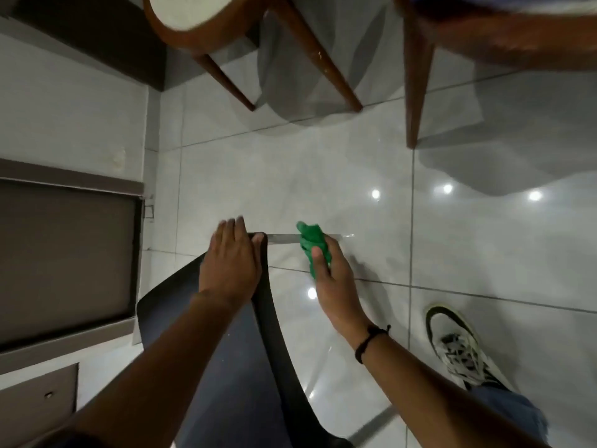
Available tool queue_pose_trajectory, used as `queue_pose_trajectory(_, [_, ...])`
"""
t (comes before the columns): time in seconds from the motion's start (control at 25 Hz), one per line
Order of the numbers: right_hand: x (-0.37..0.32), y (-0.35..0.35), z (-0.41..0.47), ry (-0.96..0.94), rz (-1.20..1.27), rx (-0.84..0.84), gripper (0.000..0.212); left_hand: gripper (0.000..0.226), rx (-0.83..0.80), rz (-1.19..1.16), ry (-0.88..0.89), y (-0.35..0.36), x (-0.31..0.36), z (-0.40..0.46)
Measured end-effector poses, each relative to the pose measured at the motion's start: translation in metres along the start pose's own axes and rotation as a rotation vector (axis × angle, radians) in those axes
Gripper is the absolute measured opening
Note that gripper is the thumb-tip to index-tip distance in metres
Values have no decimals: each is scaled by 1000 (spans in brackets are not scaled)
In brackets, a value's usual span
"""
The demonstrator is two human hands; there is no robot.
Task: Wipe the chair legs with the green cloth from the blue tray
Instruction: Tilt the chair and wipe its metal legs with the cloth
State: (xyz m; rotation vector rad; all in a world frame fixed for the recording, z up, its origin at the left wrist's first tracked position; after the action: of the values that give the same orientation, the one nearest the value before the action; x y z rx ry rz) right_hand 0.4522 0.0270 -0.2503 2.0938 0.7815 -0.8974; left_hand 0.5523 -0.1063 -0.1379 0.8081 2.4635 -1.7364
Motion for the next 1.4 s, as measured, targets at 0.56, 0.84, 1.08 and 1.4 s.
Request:
queue_pose_trajectory(0.56, [69,87,105,-50,-165,37,32,51,-36,-205,58,45,-23,62])
queue_pose_trajectory(0.84, [97,67,124,71,-90,79,37,53,7,-231,37,47,-24,60])
queue_pose_trajectory(1.08, [54,100,56,-149,19,19,46,53,-19,-235,34,46,-21,61])
queue_pose_trajectory(1.4, [96,92,91,350,366,315,52,55,-45,-203,19,46,-20,60])
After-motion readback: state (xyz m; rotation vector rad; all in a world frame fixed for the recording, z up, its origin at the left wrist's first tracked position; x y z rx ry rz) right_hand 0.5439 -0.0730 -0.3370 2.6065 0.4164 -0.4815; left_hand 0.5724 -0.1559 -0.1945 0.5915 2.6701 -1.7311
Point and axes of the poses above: each hand's wrist, its own z-axis towards the middle knuckle, its own y-axis out of the palm, x = y × z, the point moved 7 cm from there along z, towards the middle knuckle, and after that the axes turned 1 degree about z, right-handed, at the moved point
